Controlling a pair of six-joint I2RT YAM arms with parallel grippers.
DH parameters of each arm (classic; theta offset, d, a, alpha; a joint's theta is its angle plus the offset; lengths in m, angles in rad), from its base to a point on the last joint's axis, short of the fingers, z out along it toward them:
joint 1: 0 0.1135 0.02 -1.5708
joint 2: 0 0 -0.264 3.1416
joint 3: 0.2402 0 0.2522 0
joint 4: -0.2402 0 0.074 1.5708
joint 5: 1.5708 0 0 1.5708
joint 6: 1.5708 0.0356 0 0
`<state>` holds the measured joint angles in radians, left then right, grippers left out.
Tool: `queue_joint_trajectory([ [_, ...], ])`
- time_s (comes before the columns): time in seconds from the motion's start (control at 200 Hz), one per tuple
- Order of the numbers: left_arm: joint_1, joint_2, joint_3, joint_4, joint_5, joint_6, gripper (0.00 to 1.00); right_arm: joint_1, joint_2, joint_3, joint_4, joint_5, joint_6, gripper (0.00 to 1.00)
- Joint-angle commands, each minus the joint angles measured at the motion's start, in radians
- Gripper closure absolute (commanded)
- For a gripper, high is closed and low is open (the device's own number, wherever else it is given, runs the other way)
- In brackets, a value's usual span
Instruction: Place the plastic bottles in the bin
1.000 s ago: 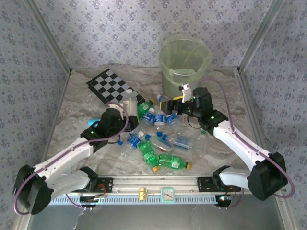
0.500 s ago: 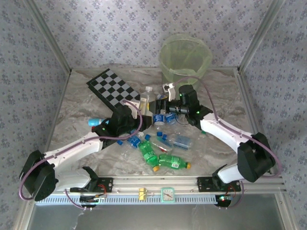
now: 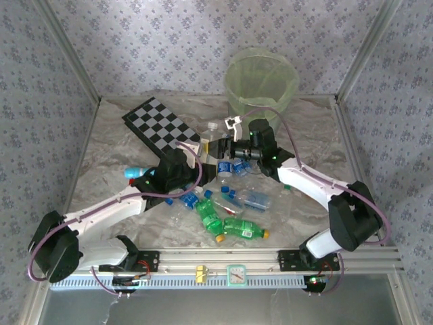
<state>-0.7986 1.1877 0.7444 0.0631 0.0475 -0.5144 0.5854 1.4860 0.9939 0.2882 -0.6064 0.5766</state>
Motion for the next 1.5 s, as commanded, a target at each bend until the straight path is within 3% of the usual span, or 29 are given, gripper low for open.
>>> queue_joint_trajectory([
  [0.0,-0.009,-0.009,0.011,0.056,0.025,0.001,0.34,-0.002,0.016,0.023,0.025,0.003,0.0,0.46],
  [0.095,-0.008,-0.024,0.015,0.028,-0.022,0.001,0.05,-0.009,0.004,0.021,0.017,0.012,-0.008,0.47],
  [0.145,-0.008,-0.038,0.013,0.011,-0.055,0.006,0.0,-0.017,-0.006,0.024,0.0,0.021,-0.019,0.47],
  [0.405,0.061,-0.125,0.01,-0.097,-0.174,0.016,0.0,-0.069,-0.051,0.134,-0.2,0.071,-0.143,0.48],
  [0.895,0.403,-0.315,-0.193,-0.118,-0.124,-0.149,0.0,-0.28,-0.038,0.635,-0.448,0.134,-0.252,0.49],
  [1.234,0.434,-0.317,-0.267,-0.128,-0.128,-0.223,0.0,-0.417,0.077,0.784,-0.376,0.44,-0.312,0.49],
  [1.494,0.434,-0.262,-0.293,-0.013,-0.11,-0.271,0.0,-0.401,0.249,0.849,-0.375,0.485,-0.353,0.5],
])
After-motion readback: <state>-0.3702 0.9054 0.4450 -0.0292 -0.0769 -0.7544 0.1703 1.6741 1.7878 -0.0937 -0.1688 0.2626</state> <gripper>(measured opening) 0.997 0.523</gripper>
